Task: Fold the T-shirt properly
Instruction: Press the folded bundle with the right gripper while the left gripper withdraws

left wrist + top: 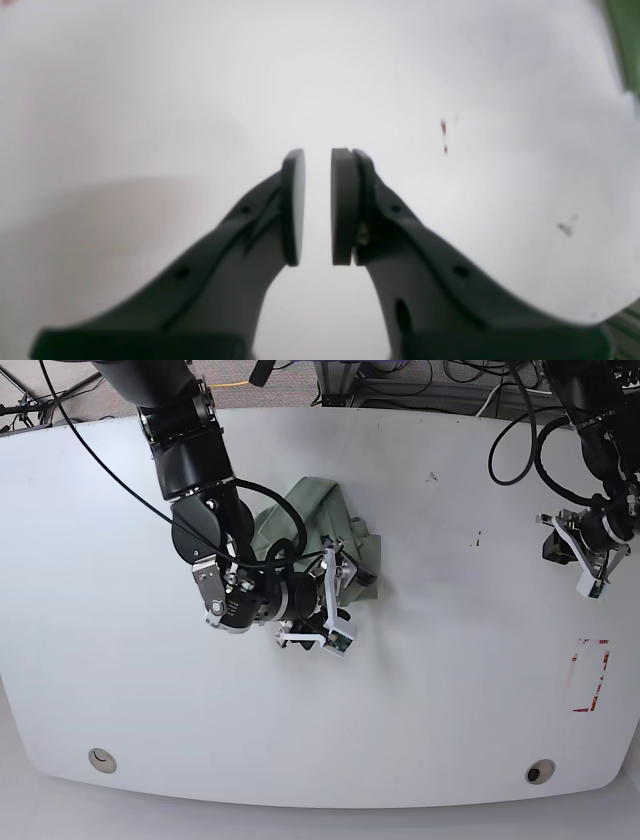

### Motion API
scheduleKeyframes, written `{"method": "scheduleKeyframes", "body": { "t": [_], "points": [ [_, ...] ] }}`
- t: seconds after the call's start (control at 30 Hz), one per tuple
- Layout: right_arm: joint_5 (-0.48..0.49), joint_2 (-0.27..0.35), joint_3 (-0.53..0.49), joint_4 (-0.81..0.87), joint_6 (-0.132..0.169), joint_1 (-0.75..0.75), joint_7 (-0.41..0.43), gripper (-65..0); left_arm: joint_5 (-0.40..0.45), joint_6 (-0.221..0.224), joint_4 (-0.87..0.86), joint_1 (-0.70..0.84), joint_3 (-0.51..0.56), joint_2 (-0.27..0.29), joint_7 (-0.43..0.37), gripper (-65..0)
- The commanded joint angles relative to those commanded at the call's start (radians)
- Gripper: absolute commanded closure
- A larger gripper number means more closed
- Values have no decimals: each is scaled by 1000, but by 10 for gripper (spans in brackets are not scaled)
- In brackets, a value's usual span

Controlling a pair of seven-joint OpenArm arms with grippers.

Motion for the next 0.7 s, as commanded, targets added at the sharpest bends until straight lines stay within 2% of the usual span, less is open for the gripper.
{"method": "scheduleKeyframes", "body": {
  "t": [0.17,0.23,0.3,0.4,0.43,0.57,0.7],
  "points": [
    [-41,0,-34,-68,0,0,68,-430,0,0,0,29,-6,2,0,-76],
    [-61,0,-34,-68,0,-11,84,-380,0,0,0,34,-6,2,0,-76],
    [-80,0,-31,-66,0,-21,86,-274,0,0,0,34,-6,3,0,-76],
    [-83,-2,-29,-58,0,-23,86,-21,0,0,0,34,-6,3,0,-76],
    [-80,-2,-29,-41,0,-26,86,0,0,0,0,34,-6,3,0,-76],
    [-78,2,-21,94,0,-54,63,-19,0,0,0,34,-5,3,0,-76],
    [-77,-18,63,204,0,-63,-26,0,0,0,0,37,-3,3,0,-76]
  ]
}}
